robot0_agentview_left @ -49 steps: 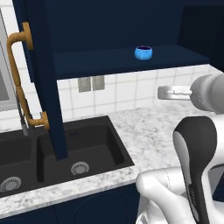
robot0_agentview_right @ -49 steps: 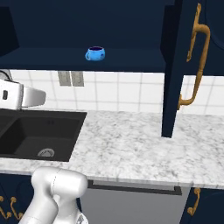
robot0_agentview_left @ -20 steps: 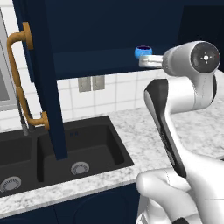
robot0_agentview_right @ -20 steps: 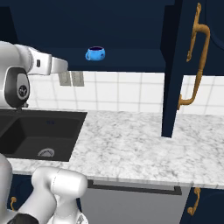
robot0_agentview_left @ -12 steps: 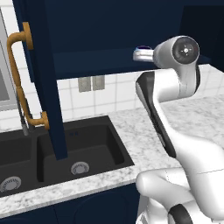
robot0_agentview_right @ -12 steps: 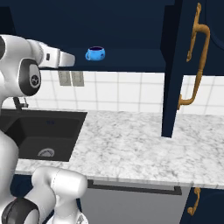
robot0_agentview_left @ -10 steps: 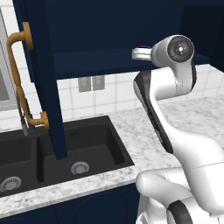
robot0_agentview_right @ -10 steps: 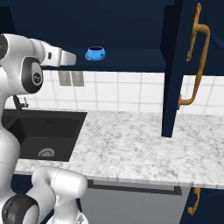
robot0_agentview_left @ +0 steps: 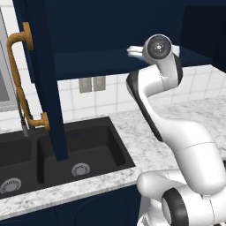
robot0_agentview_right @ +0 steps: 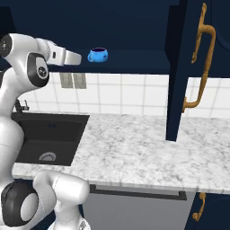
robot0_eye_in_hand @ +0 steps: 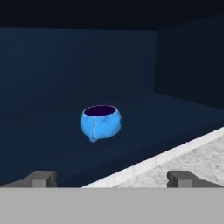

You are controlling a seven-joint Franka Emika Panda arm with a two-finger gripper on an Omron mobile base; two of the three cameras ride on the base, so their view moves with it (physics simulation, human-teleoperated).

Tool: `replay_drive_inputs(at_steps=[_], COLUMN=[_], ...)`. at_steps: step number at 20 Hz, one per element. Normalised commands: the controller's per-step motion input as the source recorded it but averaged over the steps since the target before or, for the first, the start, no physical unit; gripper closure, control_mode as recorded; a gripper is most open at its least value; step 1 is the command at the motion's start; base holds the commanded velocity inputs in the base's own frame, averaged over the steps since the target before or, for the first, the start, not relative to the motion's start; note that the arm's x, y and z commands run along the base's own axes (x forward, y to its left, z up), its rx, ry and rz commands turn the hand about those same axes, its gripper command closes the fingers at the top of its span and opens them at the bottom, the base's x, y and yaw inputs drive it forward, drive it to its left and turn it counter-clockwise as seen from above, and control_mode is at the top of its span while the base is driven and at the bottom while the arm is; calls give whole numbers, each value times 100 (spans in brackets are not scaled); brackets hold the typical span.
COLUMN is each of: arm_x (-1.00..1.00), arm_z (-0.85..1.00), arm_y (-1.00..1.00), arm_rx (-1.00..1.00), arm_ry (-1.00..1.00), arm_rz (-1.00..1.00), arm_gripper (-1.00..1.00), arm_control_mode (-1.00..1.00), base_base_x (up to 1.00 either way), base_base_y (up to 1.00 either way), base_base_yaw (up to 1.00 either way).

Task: Gather all objects into one cabinet and sort the glasses and bowls to opposite sides.

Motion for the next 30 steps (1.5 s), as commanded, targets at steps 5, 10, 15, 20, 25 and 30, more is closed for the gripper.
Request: replay_drive_inputs(at_steps=[5, 10, 15, 20, 25, 30], arm_x=[43, 30, 15, 14, 31, 46], arm_z=[0, 0, -1, 0, 0, 0], arm_y=[0, 3, 21, 7, 0, 0], arm_rx=[0, 0, 0, 0, 0, 0], arm_ry=[2, 4, 10, 2, 5, 8], arm_rz=[-11, -6, 0, 0, 0, 0], arm_gripper=[-100, -100, -100, -100, -100, -100], arm_control_mode=[-100, -100, -100, -100, -100, -100], base_base_x=[0, 0, 0, 0, 0, 0], base_base_y=[0, 0, 0, 0, 0, 0], base_base_yaw=[0, 0, 0, 0, 0, 0])
